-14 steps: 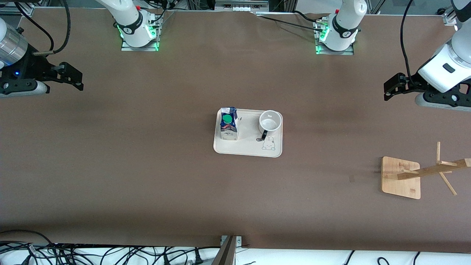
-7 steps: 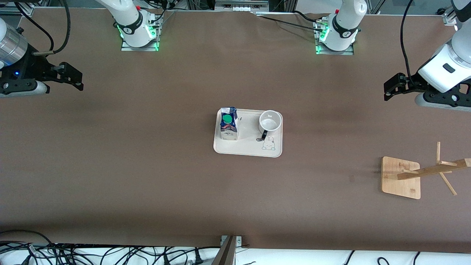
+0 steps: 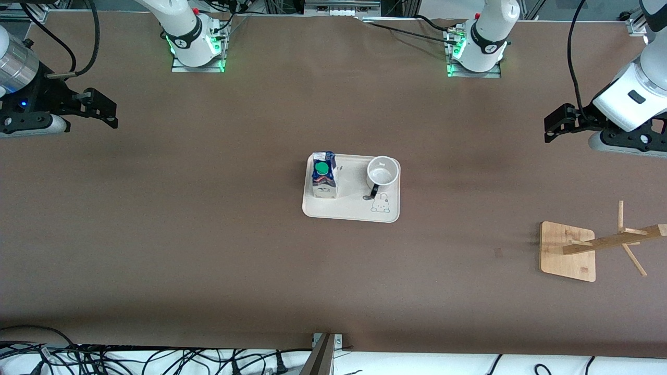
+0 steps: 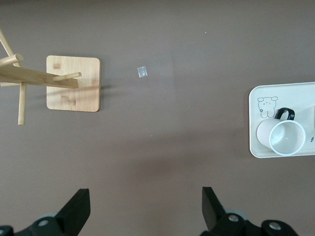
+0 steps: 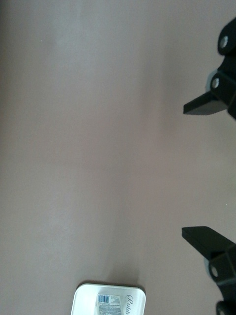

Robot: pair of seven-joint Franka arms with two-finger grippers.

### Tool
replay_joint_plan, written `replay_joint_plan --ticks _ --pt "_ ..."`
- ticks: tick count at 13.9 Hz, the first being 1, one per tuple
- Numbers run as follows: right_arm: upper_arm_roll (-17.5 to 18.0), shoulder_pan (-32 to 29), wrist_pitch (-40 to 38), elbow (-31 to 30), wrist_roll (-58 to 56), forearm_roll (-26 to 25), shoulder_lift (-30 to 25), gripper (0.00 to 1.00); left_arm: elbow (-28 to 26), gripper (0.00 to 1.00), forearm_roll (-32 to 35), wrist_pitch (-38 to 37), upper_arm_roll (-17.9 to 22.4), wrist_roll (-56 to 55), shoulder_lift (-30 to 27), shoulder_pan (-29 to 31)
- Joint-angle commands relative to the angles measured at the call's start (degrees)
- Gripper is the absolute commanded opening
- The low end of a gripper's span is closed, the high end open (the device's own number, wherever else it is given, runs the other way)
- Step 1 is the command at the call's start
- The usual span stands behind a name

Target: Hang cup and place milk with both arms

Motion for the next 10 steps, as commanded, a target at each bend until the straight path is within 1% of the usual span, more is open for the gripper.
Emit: replay_joint_plan --ticks 1,4,6,10 --pt "0.2 -0.1 0.2 0.4 -0.1 -0.4 0.0 1.0 0.8 1.0 1.1 -0.7 -0.2 -0.4 0.4 0.0" --pt "0.1 -0.1 0.2 0.4 -0.1 -0.4 0.1 1.0 0.8 1.0 0.8 -1.0 -0.2 -0.4 0.4 0.1" --pt "0.1 -0.1 0.2 0.4 -0.1 -0.4 0.1 1.0 0.8 1.0 -0.6 -1.6 -0.2 -0.4 0.5 0.3" --pt "0.2 0.0 0.2 0.4 -0.1 -0.4 0.1 1.0 0.9 1.0 -0.6 -1.6 -0.2 -0.5 0.5 0.3"
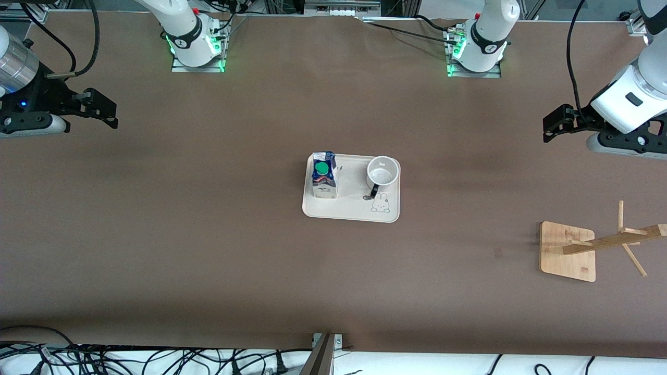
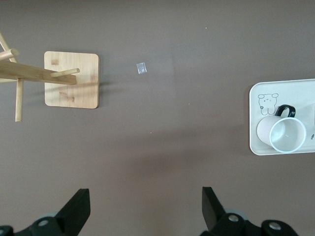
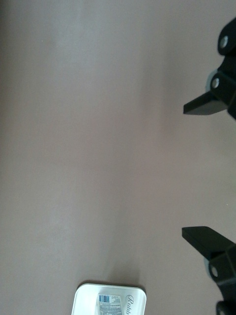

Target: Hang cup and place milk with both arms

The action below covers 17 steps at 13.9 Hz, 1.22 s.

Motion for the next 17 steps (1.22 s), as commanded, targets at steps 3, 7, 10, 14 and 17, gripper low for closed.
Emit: replay_joint_plan --ticks 3,7,10,14,17 --pt "0.3 0.1 0.0 0.4 0.0 -0.4 0.1 1.0 0.8 1.0 -0.4 -1.0 -0.2 -0.4 0.5 0.2" --pt "0.2 0.0 0.0 0.4 -0.1 -0.3 0.1 1.0 0.8 1.0 -0.4 -1.7 -0.3 -0.5 0.6 -0.3" --pt "0.2 0.0 0.1 0.4 0.0 -0.3 0.0 1.0 0.9 1.0 -0.2 -2.5 -1.0 -0.6 0.7 -0.9" --pt "0.2 -0.1 0.1 0.4 0.0 -0.3 0.1 1.0 4.3 1.0 -0.1 -2.4 -1.0 -0.6 5.4 -0.8" --pt "0.1 -0.2 0.1 0.4 0.0 -0.3 0.1 1.0 4.5 1.0 -0.8 -2.5 -2.1 -0.6 5.7 -0.9"
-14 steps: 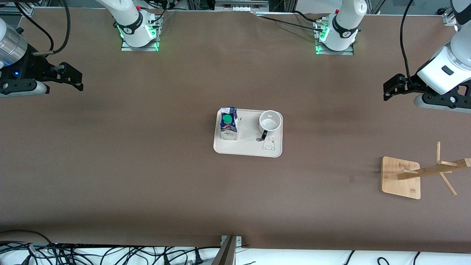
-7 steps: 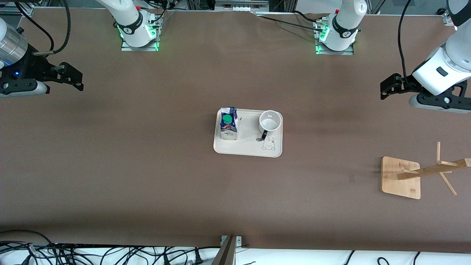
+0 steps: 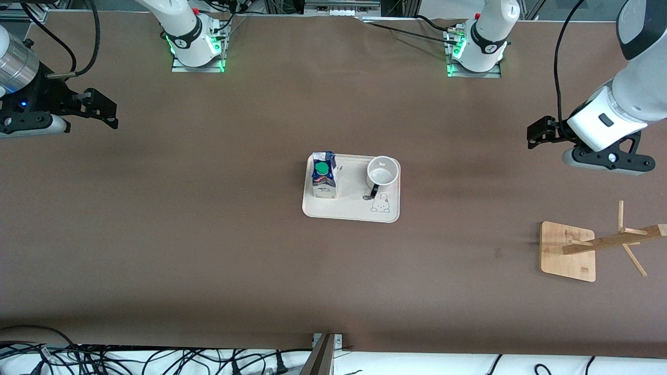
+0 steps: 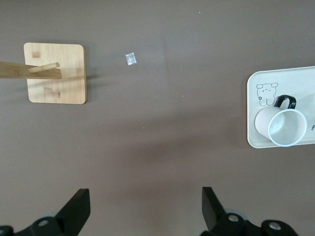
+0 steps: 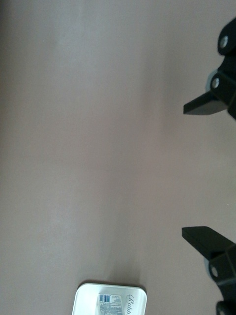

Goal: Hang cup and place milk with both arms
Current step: 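Reach the left gripper over the white mug on the tray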

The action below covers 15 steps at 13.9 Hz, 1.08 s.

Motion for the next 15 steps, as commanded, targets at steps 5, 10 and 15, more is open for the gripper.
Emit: replay_joint_plan --ticks 5,10,15 --pt "0.1 -0.2 0.0 0.4 -0.1 -0.3 0.1 1.0 2.0 1.0 -7.7 -3.4 -6.7 -4.0 2.3 -0.1" --pt "0.1 -0.2 0.0 0.3 0.0 -0.3 0.1 1.0 2.4 1.0 -9.4 3.5 -13.4 -10.5 8.3 -1.8" --pt "0.2 0.0 -0.1 0.4 0.0 -0.3 0.0 1.0 1.8 1.0 -2.3 15.1 -13.4 -22.5 14.4 -9.5"
